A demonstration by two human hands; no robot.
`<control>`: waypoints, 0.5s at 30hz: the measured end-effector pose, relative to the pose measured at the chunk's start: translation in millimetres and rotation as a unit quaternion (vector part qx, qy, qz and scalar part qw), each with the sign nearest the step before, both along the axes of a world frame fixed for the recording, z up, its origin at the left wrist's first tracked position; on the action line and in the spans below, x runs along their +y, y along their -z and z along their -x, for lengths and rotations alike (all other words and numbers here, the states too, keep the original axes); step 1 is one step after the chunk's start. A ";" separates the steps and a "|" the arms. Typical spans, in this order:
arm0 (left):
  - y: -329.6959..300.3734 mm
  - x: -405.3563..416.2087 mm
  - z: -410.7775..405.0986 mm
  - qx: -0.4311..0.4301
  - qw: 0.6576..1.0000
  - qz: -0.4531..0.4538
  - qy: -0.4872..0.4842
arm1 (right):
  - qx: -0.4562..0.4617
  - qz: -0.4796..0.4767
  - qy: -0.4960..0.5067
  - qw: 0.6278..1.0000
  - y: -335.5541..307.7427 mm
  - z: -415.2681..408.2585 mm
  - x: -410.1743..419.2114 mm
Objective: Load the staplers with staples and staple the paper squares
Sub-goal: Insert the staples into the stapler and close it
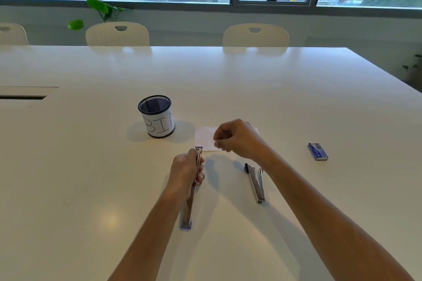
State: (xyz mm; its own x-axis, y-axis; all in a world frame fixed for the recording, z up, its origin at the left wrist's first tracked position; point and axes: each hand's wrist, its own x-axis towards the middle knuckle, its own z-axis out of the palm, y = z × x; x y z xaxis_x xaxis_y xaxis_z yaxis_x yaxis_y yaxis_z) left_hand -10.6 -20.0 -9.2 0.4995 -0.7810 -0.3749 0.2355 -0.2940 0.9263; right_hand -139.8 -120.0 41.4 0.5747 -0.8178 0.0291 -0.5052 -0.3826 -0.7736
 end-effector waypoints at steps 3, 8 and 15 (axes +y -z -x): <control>-0.5 0.6 -2.7 0.035 0.999 0.005 0.018 | -0.012 -0.007 -0.014 1.000 -0.1 -4.0 0.7; -1.3 0.4 -8.0 0.114 0.992 0.013 0.059 | -0.041 -0.031 -0.016 0.999 3.4 -13.5 7.4; -2.3 0.0 -8.3 0.135 0.987 0.005 0.091 | -0.045 -0.048 -0.014 0.998 10.6 -22.1 16.4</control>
State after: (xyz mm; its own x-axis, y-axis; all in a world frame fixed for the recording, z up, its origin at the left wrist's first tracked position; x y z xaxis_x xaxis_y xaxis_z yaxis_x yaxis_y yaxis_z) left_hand -2.3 -19.9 -7.0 0.2329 -0.8529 -0.4672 0.4182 -0.3459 0.8399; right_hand -117.6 -103.6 30.8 0.5957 -0.8032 0.0043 -0.4225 -0.3179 -0.8488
